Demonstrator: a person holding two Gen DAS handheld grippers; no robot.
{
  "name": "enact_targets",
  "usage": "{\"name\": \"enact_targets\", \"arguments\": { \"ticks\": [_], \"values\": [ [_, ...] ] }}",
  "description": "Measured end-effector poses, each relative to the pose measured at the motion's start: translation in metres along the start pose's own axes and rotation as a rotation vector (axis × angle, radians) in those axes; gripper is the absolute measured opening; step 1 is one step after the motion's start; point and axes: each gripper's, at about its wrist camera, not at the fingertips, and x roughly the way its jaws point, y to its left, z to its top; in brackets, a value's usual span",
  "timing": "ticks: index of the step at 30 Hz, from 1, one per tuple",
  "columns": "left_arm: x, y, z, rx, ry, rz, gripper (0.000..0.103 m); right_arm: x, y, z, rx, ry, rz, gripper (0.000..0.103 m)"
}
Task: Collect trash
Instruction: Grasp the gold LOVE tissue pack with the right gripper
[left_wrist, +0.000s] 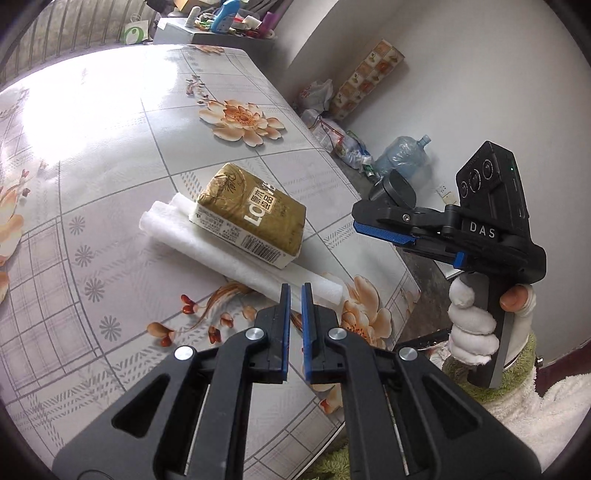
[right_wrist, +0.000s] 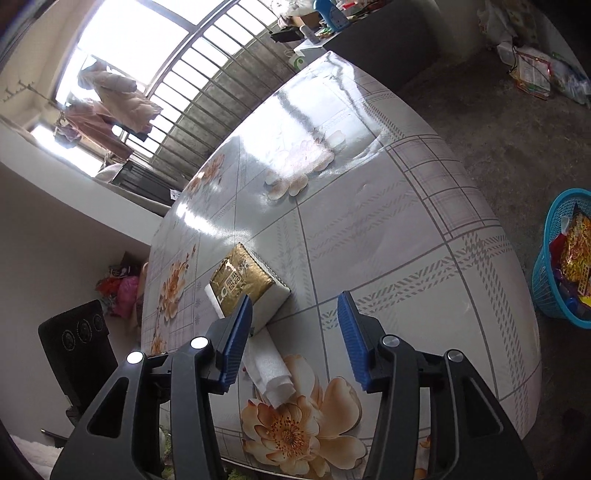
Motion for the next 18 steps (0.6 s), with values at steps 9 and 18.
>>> {"name": "enact_targets", "arguments": {
  "ticks": [9,18],
  "values": [
    [-0.016,0.019,0.003,-0.058,-0.03,0.083,0.004,-0.007,0.009,0.0,-0.057,-0.02,0.001,0.055],
    [-0.018,0.037,0.013,-0.111,-0.05,0.188,0.009,0.004,0.039,0.014,-0.229,-0.007,-0.039,0.065]
  ]
}}
